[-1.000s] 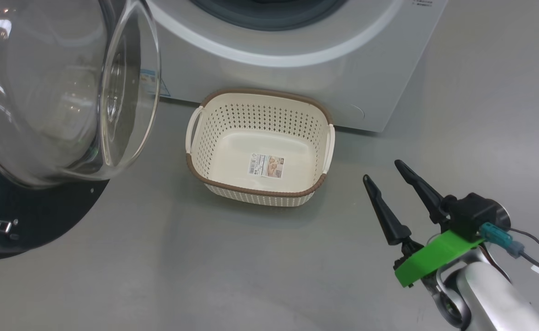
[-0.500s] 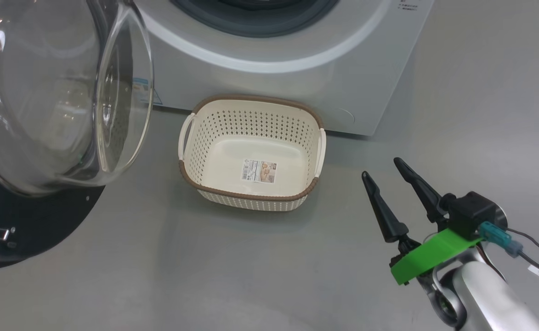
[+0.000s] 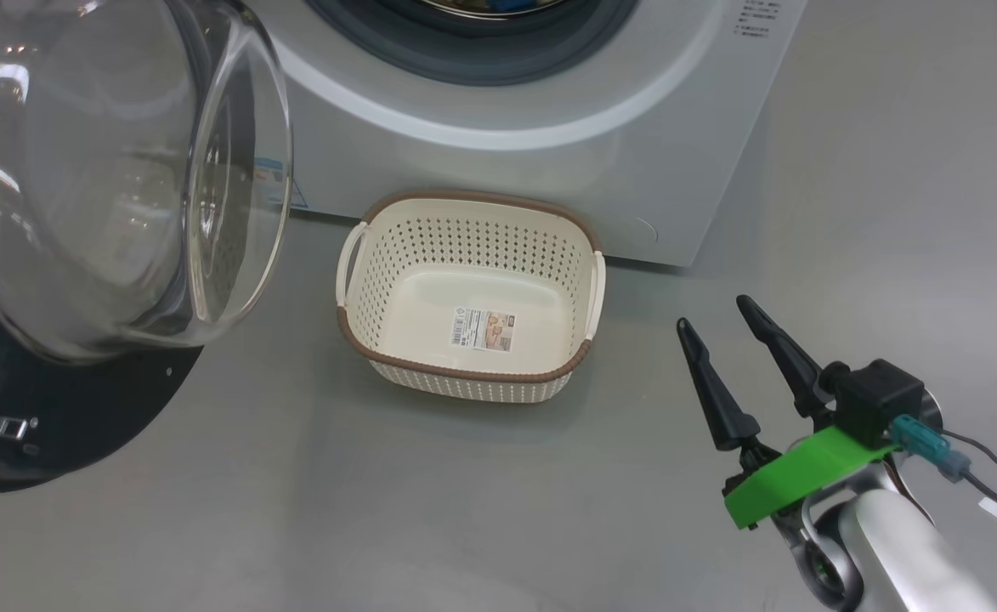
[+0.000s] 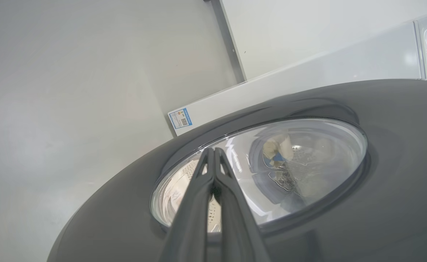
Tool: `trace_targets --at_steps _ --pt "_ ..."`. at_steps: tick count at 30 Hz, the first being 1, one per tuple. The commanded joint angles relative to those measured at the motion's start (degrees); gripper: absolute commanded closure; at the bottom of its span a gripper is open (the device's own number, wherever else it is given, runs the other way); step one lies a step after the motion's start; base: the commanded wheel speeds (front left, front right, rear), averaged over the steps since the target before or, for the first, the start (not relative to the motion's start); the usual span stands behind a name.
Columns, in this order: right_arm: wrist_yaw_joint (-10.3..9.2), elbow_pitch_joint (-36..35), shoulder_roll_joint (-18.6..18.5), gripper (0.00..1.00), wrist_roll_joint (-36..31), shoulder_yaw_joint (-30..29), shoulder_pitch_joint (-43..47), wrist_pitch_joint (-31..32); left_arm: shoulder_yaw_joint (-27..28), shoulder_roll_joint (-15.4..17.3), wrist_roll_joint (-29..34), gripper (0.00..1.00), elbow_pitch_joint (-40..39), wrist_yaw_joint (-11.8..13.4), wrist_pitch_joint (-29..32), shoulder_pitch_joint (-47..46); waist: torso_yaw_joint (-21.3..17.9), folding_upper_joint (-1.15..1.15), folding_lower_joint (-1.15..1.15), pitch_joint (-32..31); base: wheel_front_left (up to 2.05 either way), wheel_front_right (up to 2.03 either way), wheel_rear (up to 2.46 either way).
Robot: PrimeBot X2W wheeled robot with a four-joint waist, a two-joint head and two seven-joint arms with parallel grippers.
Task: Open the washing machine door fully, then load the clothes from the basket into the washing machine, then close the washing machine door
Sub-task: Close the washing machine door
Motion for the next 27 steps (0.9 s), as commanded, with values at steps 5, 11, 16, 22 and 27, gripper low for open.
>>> trace_targets --at_steps 5,11,16,22,27 --pt "-0.16 -1.69 -0.24 0.00 0.09 0.65 0.01 -0.37 0.99 2.96 -0.96 1.00 -1.54 -0.96 1.01 -3.09 1.29 0.00 0.00 -0.58 0.00 0.00 0.00" --pt "-0.16 -1.73 -0.32 0.00 0.07 0.74 0.31 -0.37 0.95 1.70 -1.95 1.00 -3.26 -1.03 1.43 -3.03 2.42 0.00 0.00 -0.89 0.00 0.00 0.00" --pt "-0.16 -1.69 -0.30 0.00 0.05 0.77 0.46 -0.37 0.56 0.18 -2.53 1.00 -5.53 -0.51 1.86 -2.50 2.97 0.00 0.00 -1.31 0.00 0.00 0.00" --pt "-0.16 -1.55 -0.15 0.00 0.12 1.12 0.44 -0.37 -0.25 -1.24 -2.36 1.00 -8.27 0.69 2.15 -1.45 2.80 0.00 0.00 -1.79 0.00 0.00 0.00" --pt "-0.16 -1.60 -0.12 0.00 0.21 1.07 0.64 -0.37 -1.19 -2.15 -2.12 1.00 -11.12 1.76 2.85 -0.46 2.24 0.00 0.00 -1.97 0.00 0.00 0.00"
